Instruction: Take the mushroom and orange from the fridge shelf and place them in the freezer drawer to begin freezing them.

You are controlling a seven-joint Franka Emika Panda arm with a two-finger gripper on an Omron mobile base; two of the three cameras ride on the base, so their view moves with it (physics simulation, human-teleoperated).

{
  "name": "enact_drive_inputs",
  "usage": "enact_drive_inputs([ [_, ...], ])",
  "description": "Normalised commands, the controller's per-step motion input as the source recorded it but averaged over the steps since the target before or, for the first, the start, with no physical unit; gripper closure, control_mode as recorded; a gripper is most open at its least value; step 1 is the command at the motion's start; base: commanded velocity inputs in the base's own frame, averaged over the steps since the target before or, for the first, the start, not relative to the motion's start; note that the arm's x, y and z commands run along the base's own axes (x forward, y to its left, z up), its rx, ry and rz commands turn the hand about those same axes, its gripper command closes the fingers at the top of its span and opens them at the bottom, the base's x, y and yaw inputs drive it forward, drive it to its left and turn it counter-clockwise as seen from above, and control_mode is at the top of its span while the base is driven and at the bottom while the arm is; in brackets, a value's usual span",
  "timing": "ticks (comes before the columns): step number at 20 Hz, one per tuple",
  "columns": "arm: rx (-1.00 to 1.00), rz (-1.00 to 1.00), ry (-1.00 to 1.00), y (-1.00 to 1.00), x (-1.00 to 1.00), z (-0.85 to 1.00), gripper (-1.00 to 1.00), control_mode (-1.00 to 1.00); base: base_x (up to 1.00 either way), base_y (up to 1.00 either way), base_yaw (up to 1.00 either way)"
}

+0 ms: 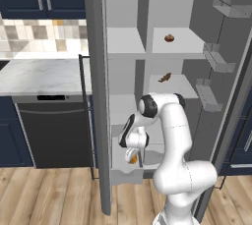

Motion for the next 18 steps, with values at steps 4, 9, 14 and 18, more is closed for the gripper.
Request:
enact_drive_inputs([
  [4,-0.02,0.0,0.02,0.02,0.19,-0.39,1.0,-1.0,0.0,0.0,0.0],
  [9,-0.03,0.0,0.0,0.07,0.25,-0.38,1.0,-1.0,0.0,0.0,0.0],
  [14,-0.03,0.0,0.01,0.14,0.24,-0.38,1.0,-1.0,0.0,0.0,0.0],
  [18,-0.04,0.0,0.05,0.14,0.14,-0.47,1.0,-1.0,0.0,0.0,0.0],
])
